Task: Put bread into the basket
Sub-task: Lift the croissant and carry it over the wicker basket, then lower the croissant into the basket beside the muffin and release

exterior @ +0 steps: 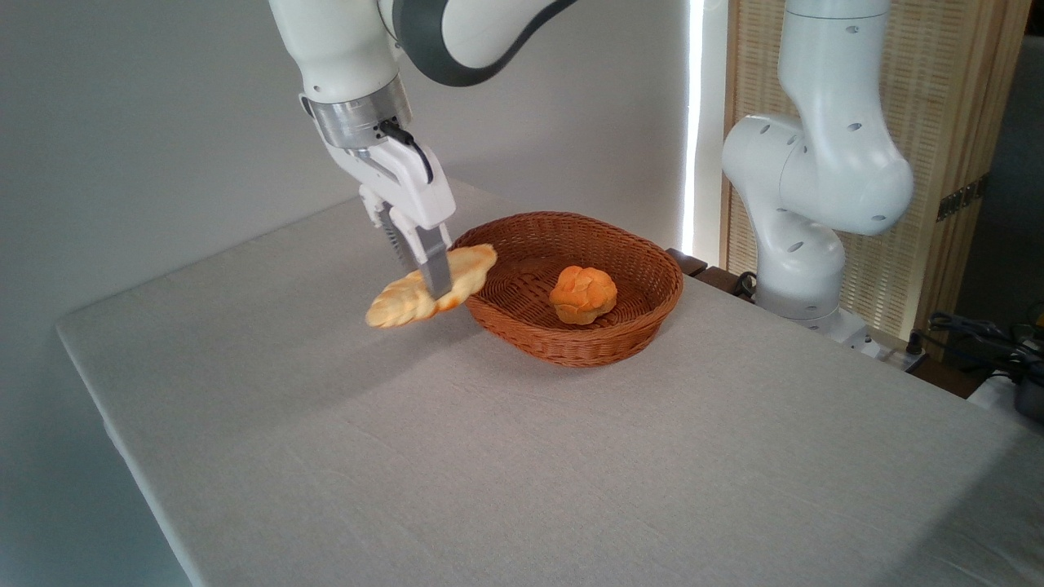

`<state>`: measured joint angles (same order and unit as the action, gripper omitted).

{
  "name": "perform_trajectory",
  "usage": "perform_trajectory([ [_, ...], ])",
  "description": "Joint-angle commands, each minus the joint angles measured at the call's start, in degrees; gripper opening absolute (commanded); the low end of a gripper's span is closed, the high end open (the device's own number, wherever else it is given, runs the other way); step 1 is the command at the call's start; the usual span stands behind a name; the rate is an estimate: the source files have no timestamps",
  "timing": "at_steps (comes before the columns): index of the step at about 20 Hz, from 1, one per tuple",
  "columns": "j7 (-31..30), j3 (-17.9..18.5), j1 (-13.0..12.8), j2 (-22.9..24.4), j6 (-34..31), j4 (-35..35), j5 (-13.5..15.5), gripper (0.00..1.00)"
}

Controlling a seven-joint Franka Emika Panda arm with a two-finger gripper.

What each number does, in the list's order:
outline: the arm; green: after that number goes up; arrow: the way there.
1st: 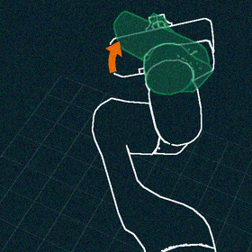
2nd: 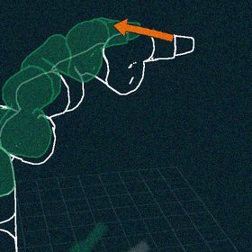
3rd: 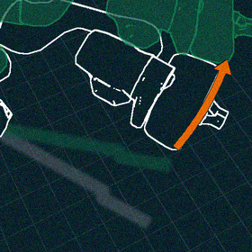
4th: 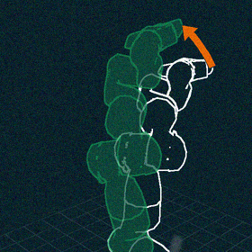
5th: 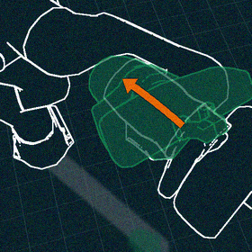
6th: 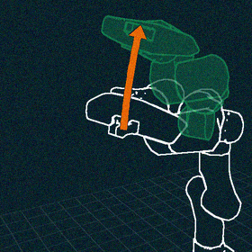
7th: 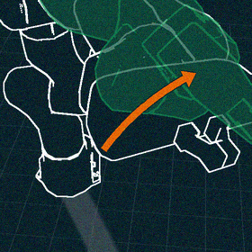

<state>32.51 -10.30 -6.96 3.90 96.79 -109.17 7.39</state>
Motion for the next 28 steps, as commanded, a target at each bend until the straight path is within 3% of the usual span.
perform_trajectory([
  [1,-0.8,-1.4,0.2,1.5,-8.9,0.4,3.1,0.45],
  [6,-1.6,-6.1,0.2,2.4,-17.6,0.3,3.3,0.60],
  [7,-1.6,-6.9,0.2,2.4,-19.1,0.3,3.2,0.68],
  [8,-1.6,-7.5,0.2,2.4,-20.6,0.2,3.2,0.92],
  [9,-1.6,-7.9,0.2,2.3,-21.7,0.1,3.2,1.00],
  [23,-1.6,-8.1,0.1,1.7,-23.0,0.0,3.3,1.00],
  [25,-1.1,-7.7,0.3,1.7,-21.5,0.5,2.7,1.00],
  [28,-1.0,-4.8,1.2,1.9,-13.1,3.4,2.5,1.00],
])
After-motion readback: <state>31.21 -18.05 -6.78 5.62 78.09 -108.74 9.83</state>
